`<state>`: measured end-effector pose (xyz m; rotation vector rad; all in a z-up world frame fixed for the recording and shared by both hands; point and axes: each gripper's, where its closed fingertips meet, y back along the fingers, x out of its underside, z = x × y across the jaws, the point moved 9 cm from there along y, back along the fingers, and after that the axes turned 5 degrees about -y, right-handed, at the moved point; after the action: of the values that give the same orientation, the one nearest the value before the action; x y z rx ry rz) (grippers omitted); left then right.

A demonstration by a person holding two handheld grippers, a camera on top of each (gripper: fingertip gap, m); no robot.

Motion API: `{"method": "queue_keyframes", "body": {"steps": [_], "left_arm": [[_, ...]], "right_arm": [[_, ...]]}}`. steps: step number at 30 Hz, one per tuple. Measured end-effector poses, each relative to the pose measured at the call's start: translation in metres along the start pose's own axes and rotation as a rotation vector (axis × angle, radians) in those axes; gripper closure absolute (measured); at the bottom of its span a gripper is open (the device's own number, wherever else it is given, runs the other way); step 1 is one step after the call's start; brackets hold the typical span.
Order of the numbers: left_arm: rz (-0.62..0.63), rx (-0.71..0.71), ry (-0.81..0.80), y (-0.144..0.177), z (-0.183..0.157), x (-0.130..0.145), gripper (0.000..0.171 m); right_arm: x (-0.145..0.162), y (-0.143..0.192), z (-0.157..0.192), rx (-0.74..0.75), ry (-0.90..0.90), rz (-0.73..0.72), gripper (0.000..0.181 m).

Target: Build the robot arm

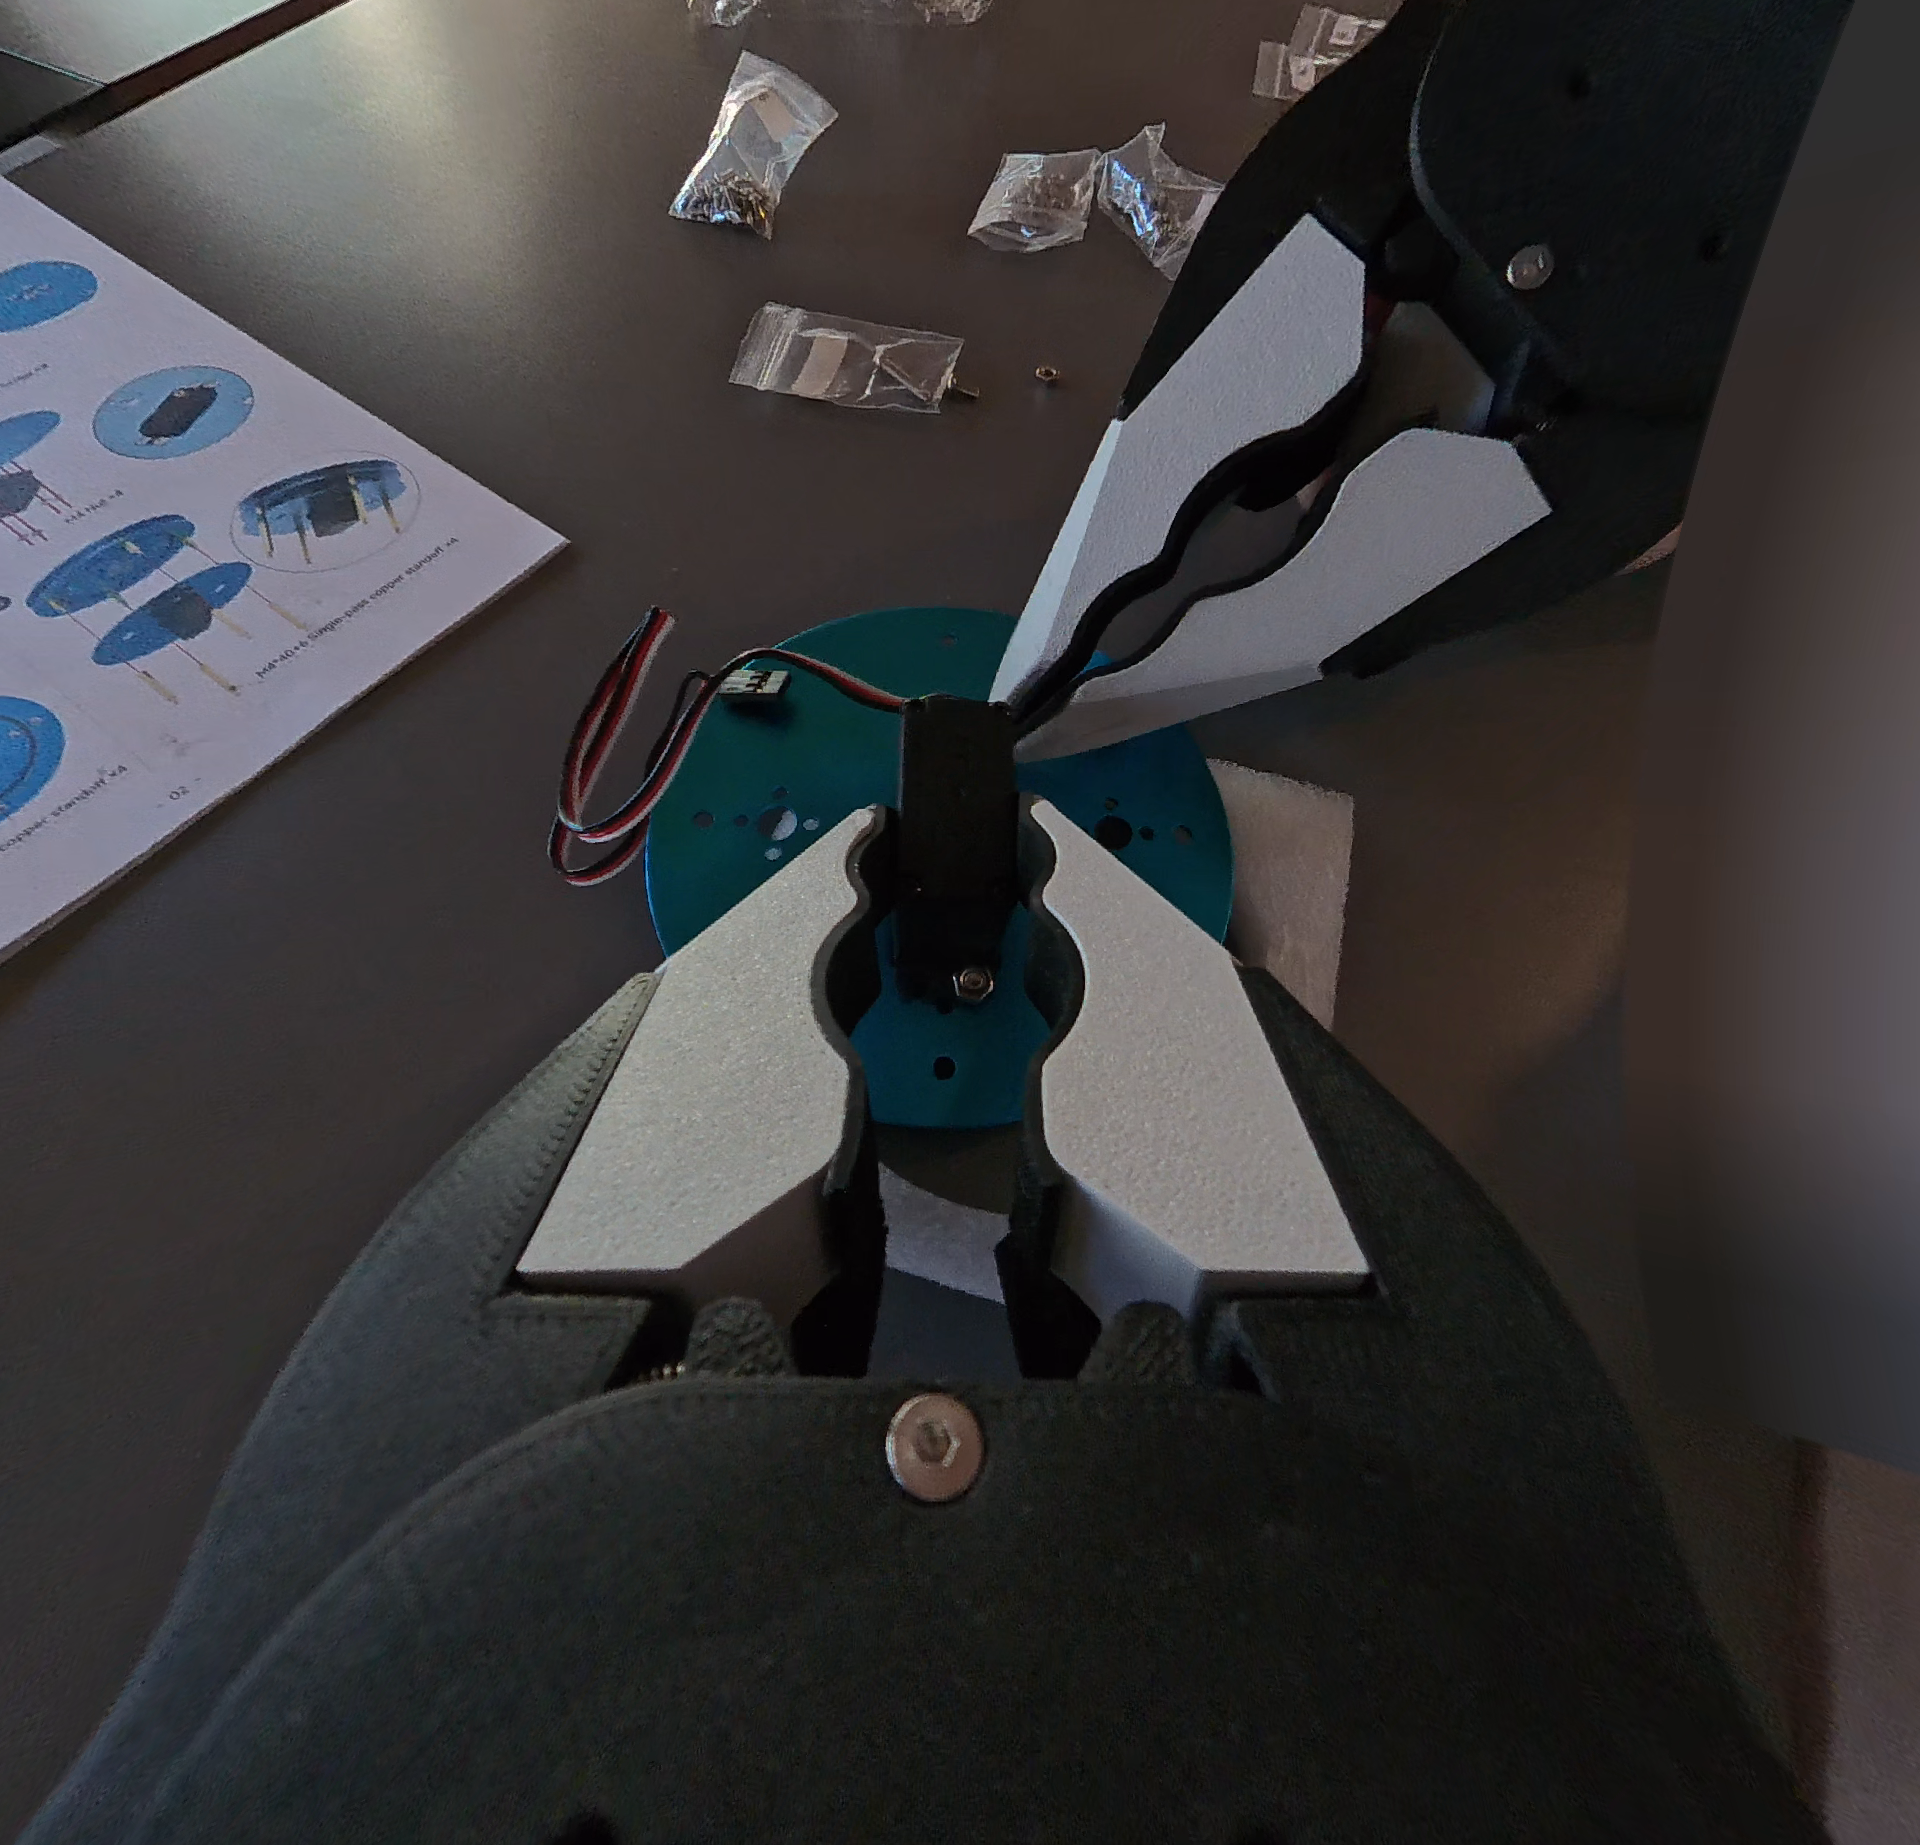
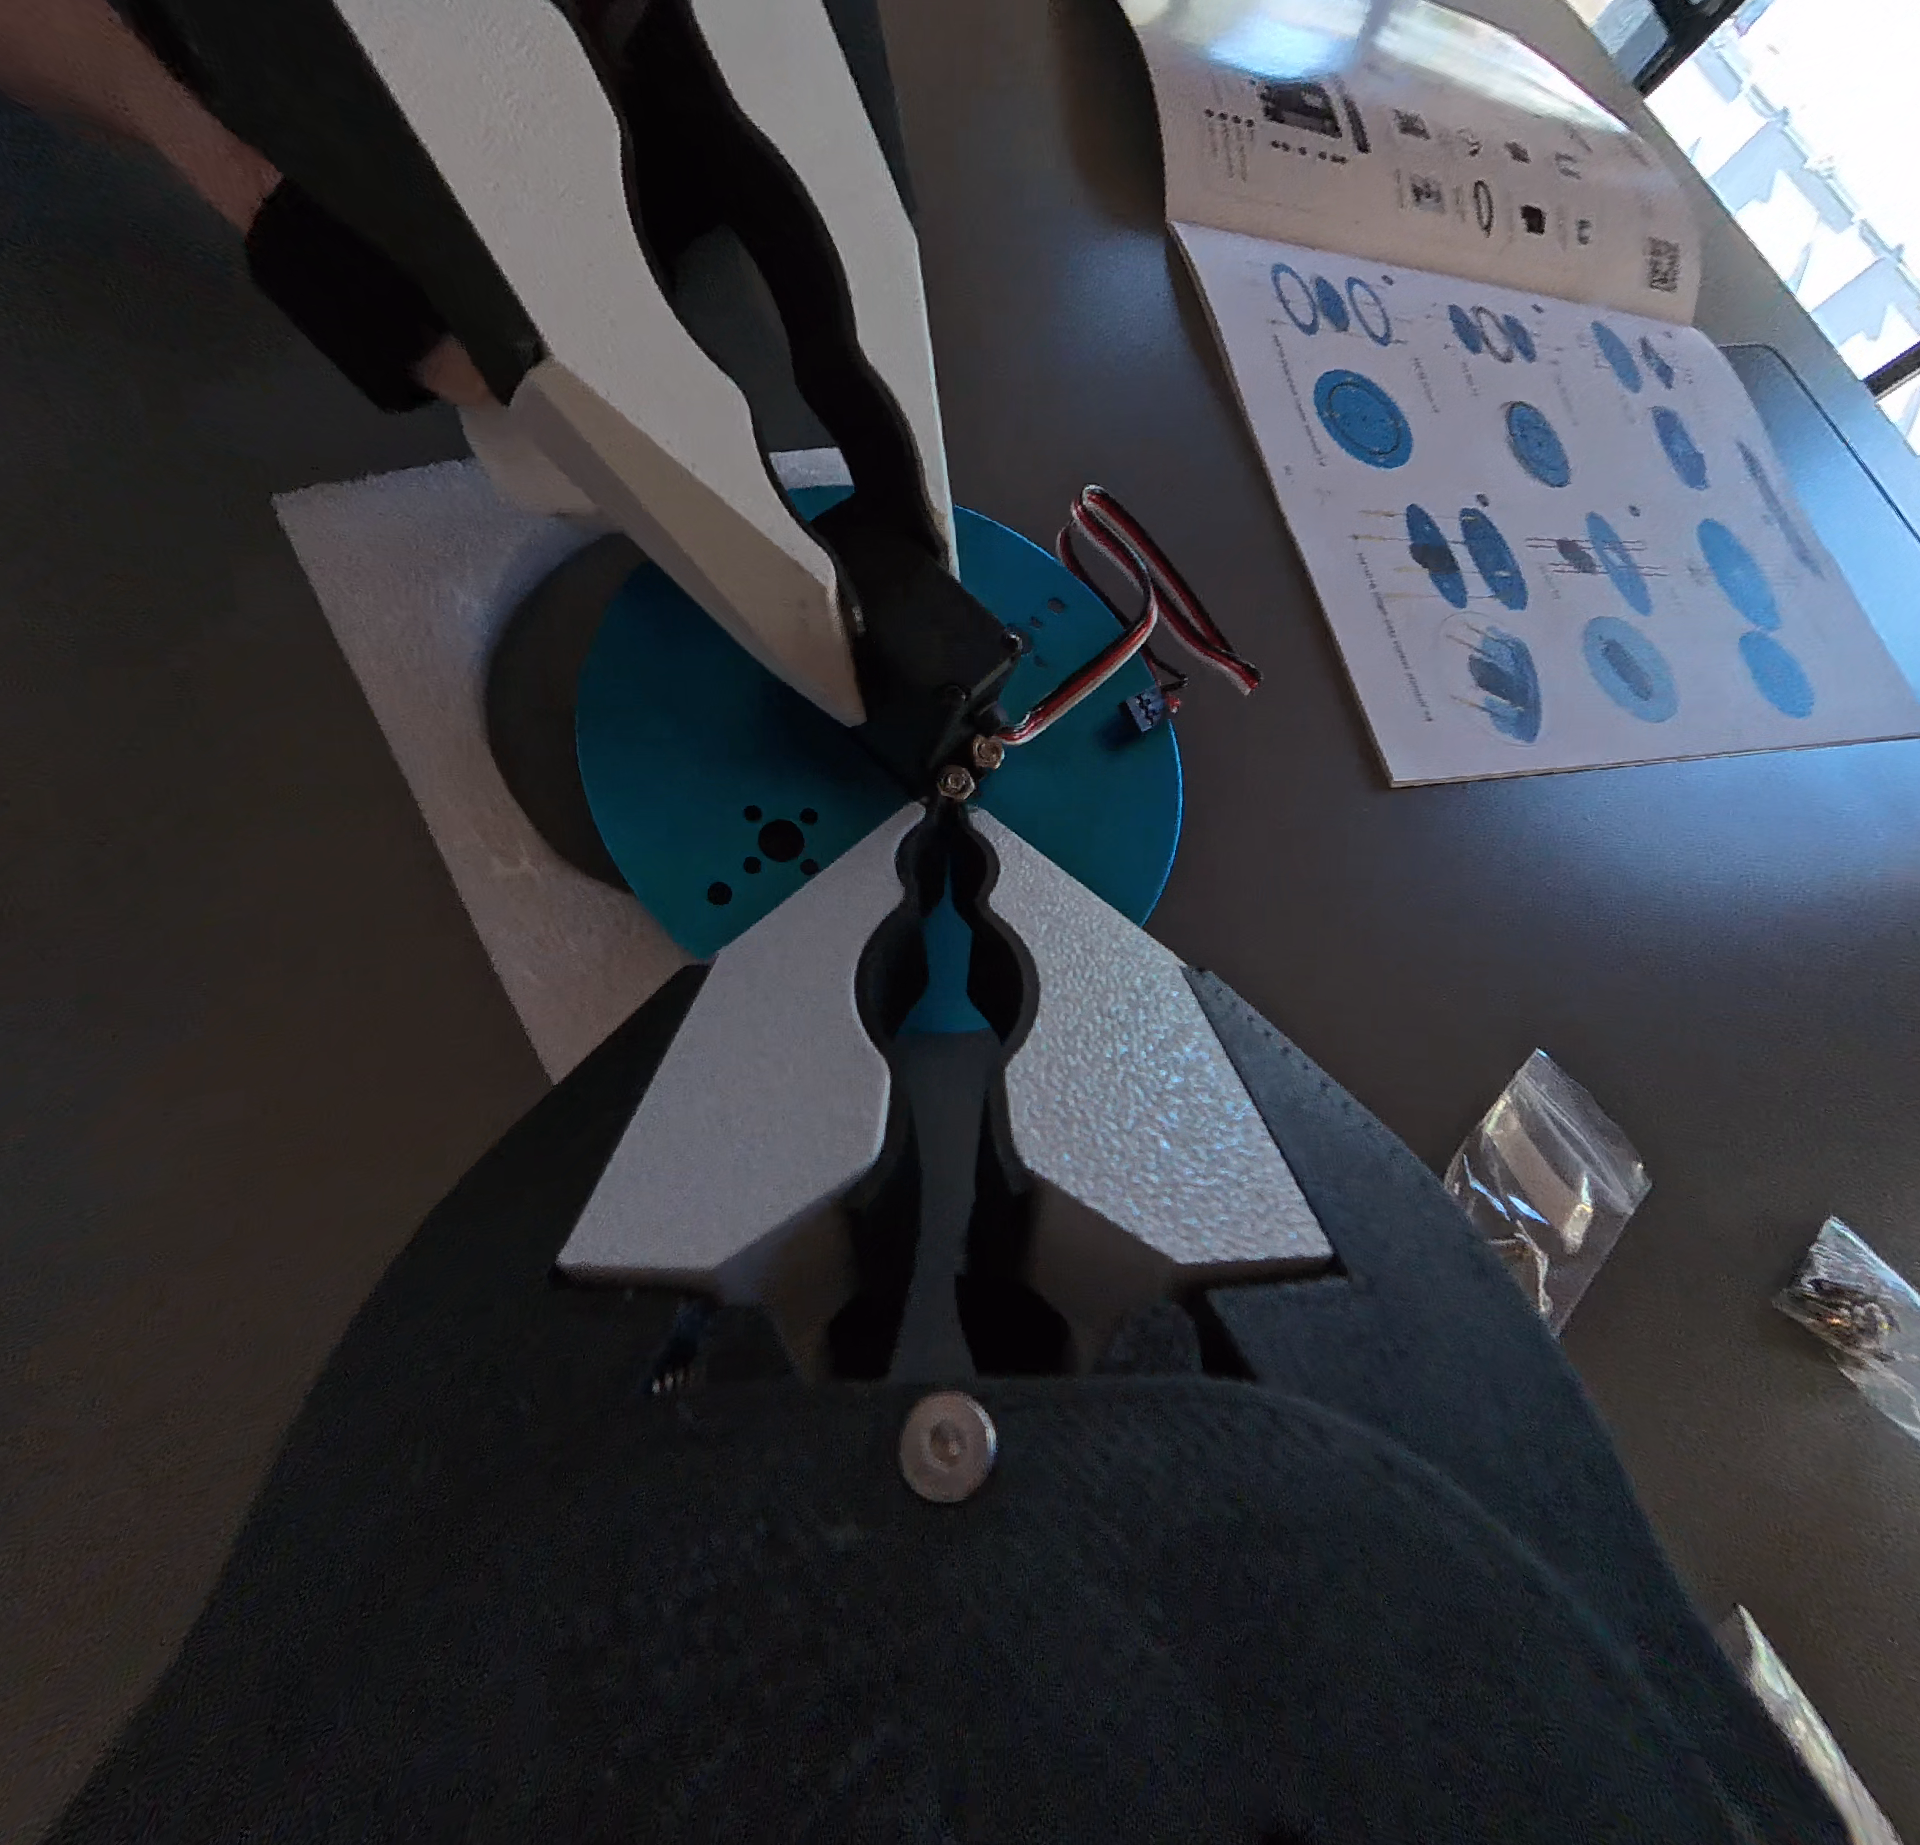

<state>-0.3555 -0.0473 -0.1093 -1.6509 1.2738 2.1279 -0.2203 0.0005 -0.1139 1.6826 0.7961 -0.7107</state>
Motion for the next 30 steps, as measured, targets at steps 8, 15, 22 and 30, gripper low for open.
{"method": "queue_keyframes", "body": {"steps": [8,15,22,30], "left_arm": [[-0.007,0.005,0.003,0.0,0.001,0.001,0.149],[0.029,0.077,0.037,0.005,0.005,0.002,0.148],[0.01,0.04,-0.004,0.036,0.029,-0.011,0.15],[0.068,0.049,0.157,0.034,0.058,0.005,0.144]], "right_arm": [[0.006,0.013,-0.016,-0.017,-0.112,-0.061,0.169],[0.036,0.057,-0.077,0.206,-0.279,0.003,0.165],[0.06,0.057,-0.092,0.183,-0.362,0.165,0.169],[0.08,0.076,-0.107,0.015,-0.462,0.153,0.172]]}}
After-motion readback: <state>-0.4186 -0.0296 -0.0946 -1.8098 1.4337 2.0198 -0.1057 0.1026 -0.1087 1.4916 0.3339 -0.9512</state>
